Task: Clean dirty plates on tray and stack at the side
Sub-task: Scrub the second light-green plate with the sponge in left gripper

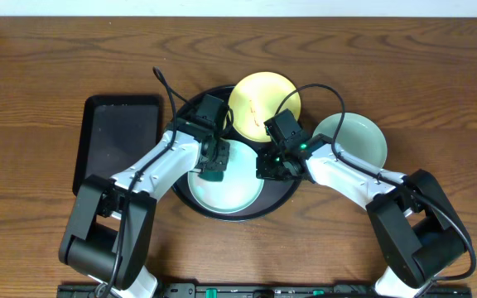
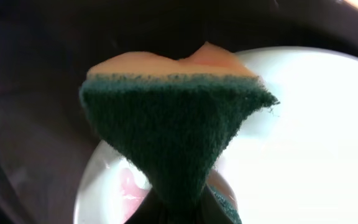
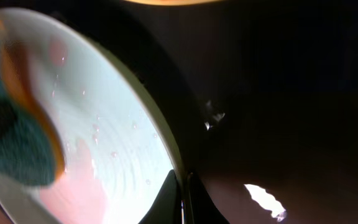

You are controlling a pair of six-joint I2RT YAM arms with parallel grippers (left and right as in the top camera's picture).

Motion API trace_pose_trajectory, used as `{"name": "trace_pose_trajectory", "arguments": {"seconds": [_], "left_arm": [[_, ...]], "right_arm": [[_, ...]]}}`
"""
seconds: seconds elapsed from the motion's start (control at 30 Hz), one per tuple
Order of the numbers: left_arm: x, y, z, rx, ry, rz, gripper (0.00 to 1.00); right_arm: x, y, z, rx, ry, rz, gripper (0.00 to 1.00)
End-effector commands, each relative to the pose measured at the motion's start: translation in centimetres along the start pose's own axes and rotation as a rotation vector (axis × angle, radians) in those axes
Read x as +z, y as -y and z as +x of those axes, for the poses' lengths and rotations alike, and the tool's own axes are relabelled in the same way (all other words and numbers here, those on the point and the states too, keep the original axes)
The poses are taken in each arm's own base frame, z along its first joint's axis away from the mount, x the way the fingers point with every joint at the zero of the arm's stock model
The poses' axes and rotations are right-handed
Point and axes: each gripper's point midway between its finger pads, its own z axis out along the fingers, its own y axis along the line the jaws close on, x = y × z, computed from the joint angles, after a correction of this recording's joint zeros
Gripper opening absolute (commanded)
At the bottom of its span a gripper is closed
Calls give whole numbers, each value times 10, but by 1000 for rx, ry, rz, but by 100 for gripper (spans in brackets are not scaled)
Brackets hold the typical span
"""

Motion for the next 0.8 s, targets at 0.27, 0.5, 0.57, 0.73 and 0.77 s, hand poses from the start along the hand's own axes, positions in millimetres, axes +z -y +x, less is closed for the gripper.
{"name": "trace_pose_trajectory", "arguments": {"seconds": [0.27,0.5,0.57,0.73,0.77], "left_arm": [[3,51,8,142,-21,299,7],[3,14,-46,115,185,131,8],[0,4,-60,97,237,100,7],[-22,-27,-87,-12,326,9,8],[-30,-31,-90,-23,342,5,7]], "right_arm": [[2,-4,-2,-11,0,-6,1],[2,-4,-2,-11,0,-7,1],[2,-4,-2,-12,0,-7,1],[2,-5,-2,-17,-2,-9,1],[2,-6,-2,-20,-3,-15,1]]}}
